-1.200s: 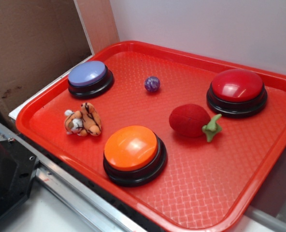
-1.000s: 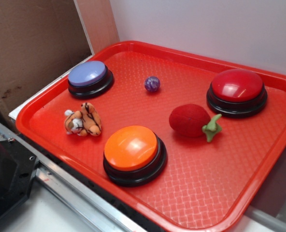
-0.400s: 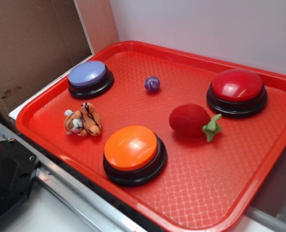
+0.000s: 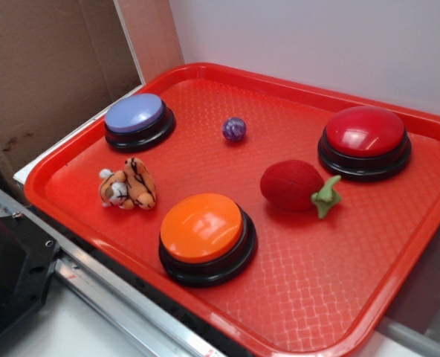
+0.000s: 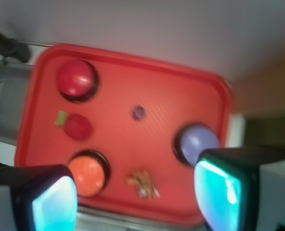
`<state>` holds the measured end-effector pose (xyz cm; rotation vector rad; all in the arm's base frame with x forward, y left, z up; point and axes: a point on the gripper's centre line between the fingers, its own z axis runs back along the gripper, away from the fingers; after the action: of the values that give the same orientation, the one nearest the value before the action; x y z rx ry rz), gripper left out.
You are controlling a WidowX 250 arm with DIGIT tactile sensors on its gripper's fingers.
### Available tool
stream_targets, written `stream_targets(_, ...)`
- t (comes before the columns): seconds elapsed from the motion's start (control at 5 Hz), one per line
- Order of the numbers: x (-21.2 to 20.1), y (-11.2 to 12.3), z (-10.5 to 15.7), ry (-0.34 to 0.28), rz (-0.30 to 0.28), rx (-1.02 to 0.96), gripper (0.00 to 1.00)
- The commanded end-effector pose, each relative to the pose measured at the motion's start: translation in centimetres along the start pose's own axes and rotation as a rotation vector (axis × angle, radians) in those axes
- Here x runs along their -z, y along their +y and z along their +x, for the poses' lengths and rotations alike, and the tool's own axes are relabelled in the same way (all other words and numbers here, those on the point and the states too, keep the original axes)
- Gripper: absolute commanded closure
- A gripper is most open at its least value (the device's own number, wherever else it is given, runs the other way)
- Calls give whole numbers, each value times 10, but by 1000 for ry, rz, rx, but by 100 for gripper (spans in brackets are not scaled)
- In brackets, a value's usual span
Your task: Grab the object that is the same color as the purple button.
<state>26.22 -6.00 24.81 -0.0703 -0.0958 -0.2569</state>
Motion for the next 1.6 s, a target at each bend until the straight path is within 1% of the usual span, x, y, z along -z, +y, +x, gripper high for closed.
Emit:
stream_targets(0.0, 47, -34, 25, 11, -23, 144, 0)
stream_targets(0.2, 74, -30, 21, 26, -75, 168, 0)
stream_targets(0.4, 94, -19, 15, 35, -82, 186, 0)
stream_targets(0.6, 102, -8, 9, 40, -85, 163, 0)
stream_targets(1.0, 97, 1, 3, 20, -86, 126, 0)
stream_targets(1.2, 95, 10, -2, 18, -81, 104, 0)
stream_targets(1.4, 95, 10, -2, 18, -81, 104, 0)
